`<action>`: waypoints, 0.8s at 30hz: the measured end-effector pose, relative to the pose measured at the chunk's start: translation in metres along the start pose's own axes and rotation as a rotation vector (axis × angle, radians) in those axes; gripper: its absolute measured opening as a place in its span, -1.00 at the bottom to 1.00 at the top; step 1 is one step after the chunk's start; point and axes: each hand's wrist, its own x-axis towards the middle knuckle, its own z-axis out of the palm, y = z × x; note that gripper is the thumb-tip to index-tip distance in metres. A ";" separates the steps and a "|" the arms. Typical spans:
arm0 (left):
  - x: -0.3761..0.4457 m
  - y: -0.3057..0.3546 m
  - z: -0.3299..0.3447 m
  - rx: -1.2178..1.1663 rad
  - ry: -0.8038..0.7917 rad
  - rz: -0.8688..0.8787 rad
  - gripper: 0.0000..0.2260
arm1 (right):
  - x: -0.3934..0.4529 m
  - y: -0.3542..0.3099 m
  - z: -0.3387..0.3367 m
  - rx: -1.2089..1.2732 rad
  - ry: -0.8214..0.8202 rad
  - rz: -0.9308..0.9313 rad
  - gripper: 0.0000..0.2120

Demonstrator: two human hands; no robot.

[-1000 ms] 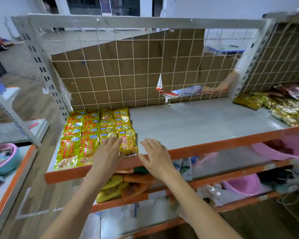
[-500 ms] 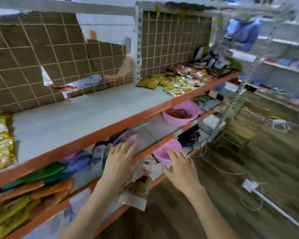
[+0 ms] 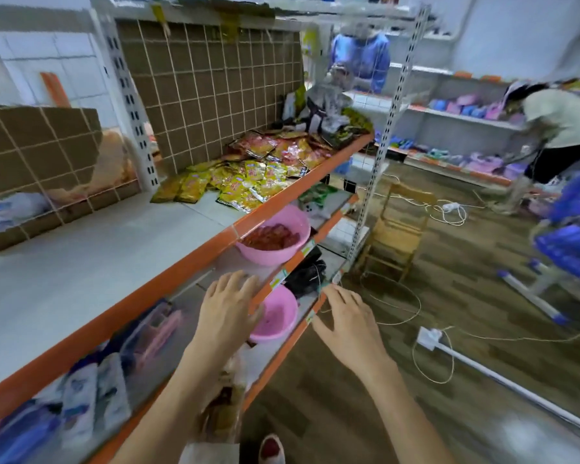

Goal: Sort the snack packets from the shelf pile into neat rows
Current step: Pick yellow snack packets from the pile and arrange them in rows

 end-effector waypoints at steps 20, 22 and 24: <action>0.250 -0.135 0.037 -0.102 0.027 -0.368 -0.60 | 0.337 -0.016 0.005 0.063 -0.043 -0.230 -0.53; 0.267 -0.144 0.041 -0.107 0.022 -0.422 -0.58 | 0.362 -0.015 0.007 0.068 -0.056 -0.254 -0.54; 0.283 -0.149 0.044 -0.089 0.018 -0.458 -0.58 | 0.388 -0.013 0.009 0.067 -0.080 -0.271 -0.54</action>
